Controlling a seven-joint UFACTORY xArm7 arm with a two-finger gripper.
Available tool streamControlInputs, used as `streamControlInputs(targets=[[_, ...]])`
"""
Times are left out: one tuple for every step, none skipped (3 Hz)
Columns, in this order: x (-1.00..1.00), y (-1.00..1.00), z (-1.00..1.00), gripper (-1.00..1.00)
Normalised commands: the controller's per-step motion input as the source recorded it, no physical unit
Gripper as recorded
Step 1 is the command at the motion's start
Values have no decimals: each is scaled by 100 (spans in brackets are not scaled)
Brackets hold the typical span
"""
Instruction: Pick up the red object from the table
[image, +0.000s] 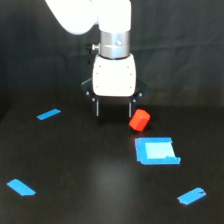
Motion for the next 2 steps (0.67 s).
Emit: streamControlInputs(targets=[[62,-36,69,100],[77,-30,58,100]])
